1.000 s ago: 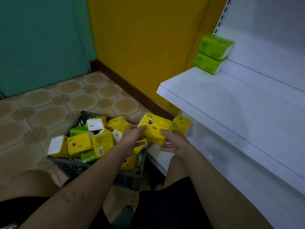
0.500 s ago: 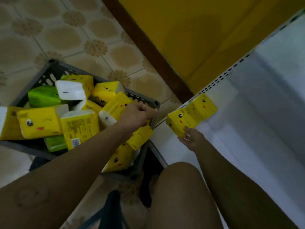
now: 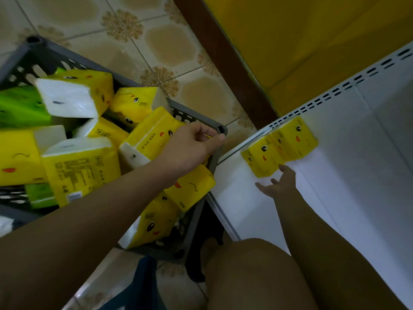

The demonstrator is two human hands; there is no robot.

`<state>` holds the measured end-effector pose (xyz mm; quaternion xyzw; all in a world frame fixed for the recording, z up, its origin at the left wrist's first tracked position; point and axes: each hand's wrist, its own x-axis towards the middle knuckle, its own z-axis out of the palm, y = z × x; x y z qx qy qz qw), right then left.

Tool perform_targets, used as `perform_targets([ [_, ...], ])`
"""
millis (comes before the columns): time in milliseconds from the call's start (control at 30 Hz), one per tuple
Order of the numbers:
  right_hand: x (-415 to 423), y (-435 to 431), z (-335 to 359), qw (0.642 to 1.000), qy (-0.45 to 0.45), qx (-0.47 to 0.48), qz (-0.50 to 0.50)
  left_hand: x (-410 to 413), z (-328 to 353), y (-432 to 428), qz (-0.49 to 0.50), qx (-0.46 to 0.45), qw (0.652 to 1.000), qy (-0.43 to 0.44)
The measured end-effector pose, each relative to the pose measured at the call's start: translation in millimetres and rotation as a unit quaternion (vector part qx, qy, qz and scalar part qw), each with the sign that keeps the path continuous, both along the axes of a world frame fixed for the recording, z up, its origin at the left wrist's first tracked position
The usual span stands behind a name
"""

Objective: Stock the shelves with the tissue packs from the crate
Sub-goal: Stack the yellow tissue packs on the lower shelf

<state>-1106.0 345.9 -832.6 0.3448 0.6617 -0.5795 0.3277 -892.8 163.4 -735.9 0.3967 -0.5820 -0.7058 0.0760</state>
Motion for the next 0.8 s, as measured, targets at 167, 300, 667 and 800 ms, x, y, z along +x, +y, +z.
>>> perform_targets([
  [167, 19.3, 9.3, 7.7, 0.995, -0.094, -0.037, -0.015, 10.9, 2.6, 4.2, 0.004, -0.088, 0.996, -0.011],
  [300, 36.4, -4.8, 12.2, 0.979, -0.068, 0.031, 0.191, 31.4, -2.5, 3.2, -0.023, -0.306, 0.947, -0.096],
  [667, 112.5, -80.8, 86.3, 0.768, 0.148, 0.083, 0.617, 69.7, 10.2, -31.0, -0.064, -0.385, 0.863, -0.32],
  [800, 129.5, -86.6, 72.7, 0.683, 0.16, 0.089, 0.707, 83.2, 6.0, -25.8, -0.109, -0.351, 0.888, -0.277],
])
